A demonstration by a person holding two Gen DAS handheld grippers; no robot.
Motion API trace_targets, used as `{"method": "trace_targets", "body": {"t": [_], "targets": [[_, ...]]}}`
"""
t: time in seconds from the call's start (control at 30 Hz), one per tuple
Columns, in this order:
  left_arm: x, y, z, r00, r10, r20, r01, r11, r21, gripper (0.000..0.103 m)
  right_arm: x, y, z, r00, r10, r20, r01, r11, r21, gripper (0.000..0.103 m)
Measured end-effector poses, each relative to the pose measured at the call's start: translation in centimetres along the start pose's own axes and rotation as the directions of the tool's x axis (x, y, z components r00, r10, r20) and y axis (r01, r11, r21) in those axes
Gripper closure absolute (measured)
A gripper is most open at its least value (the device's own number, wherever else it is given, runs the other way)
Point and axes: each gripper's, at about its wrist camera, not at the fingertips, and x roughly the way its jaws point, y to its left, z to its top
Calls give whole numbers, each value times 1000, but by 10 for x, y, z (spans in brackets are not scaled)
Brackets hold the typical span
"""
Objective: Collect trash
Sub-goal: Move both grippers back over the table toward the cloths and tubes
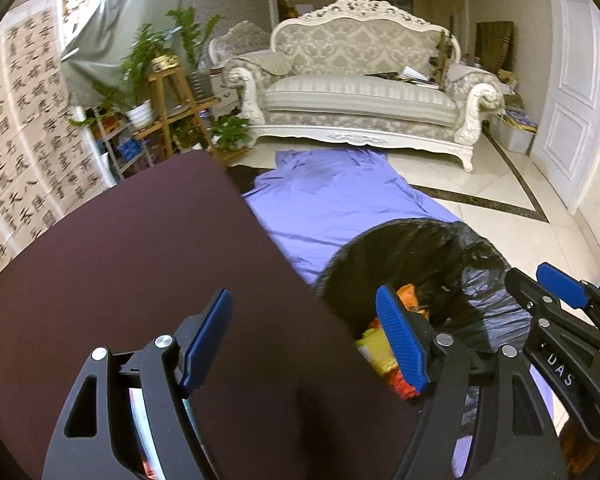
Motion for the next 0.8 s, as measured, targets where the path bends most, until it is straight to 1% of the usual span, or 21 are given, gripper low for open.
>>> {"method": "trace_targets", "body": {"t": [0.23, 0.47, 0.63, 0.8], "targets": [[-27, 44, -16, 998, 61, 3, -61, 996, -65, 31, -10, 37, -8, 998, 62, -15, -63, 996, -60, 63], [-50, 83, -40, 991, 132, -7, -132, 985, -111, 31, -27, 76, -21, 992, 123, -25, -125, 984, -127, 63], [-58, 103, -59, 988, 155, -29, -157, 978, -135, 31, -41, 99, -29, 988, 154, -24, -156, 973, -169, 63], [-58, 113, -77, 985, 162, -60, -168, 976, -136, 31, -48, 116, -35, 985, 171, -32, -174, 965, -195, 63]]}}
